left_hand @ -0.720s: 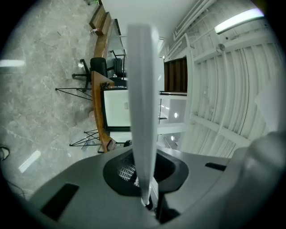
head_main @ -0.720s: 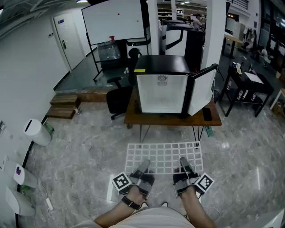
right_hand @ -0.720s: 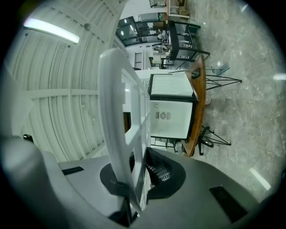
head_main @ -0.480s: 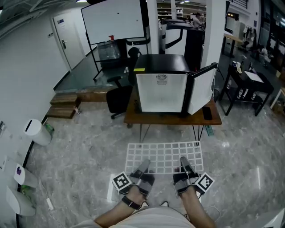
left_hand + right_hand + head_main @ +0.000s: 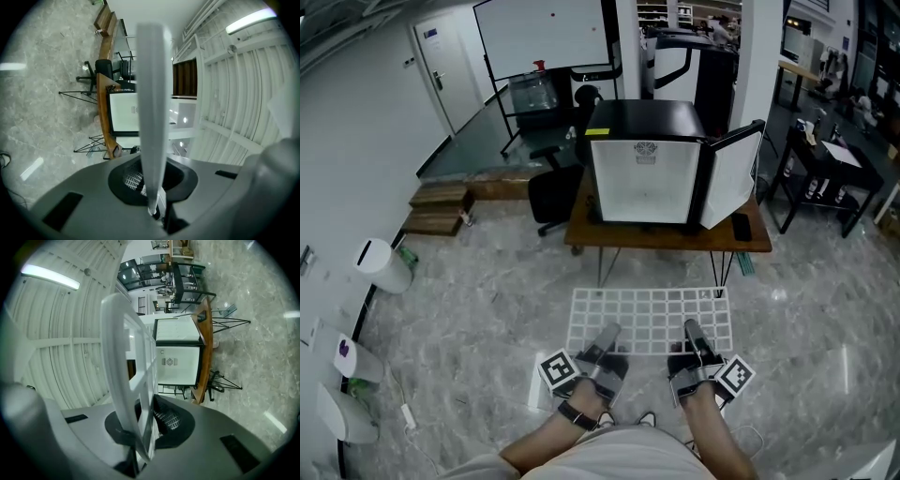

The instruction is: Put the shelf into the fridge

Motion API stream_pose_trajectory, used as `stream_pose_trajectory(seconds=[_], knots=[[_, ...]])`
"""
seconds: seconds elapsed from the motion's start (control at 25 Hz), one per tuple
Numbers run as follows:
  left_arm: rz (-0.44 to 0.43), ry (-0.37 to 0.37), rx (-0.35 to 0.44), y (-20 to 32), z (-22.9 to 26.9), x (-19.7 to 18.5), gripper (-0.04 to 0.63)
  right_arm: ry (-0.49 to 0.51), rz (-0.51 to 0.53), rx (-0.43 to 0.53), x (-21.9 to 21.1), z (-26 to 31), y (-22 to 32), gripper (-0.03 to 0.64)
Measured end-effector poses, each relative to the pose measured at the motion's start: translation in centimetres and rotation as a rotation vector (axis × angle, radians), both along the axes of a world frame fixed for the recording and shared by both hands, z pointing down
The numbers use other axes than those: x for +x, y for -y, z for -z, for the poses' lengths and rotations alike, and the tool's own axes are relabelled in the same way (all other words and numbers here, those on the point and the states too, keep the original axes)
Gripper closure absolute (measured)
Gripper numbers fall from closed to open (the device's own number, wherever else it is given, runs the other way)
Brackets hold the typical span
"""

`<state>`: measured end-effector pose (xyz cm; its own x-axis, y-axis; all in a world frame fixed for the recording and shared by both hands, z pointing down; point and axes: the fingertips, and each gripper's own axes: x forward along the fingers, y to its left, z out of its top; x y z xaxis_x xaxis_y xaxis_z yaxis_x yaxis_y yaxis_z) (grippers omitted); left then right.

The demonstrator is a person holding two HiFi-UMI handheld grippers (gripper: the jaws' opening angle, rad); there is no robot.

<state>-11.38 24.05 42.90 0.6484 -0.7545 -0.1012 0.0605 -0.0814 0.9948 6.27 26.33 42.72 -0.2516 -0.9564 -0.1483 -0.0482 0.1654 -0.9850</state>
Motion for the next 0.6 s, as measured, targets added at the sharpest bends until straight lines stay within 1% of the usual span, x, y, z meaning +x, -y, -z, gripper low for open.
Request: stream_pose_trajectory(seconds=[0.32, 0.6], knots=[[0.002, 0.002, 0.001, -0.1, -0.1, 1.5, 0.566, 0.006, 0.009, -0.005, 1.5, -0.2, 0.0, 0.571], [0.027, 0.003, 0.004, 0.3, -0.6, 3.5, 0.566, 0.006, 0.04, -0.008, 3.5, -0.7, 0.8, 0.571]])
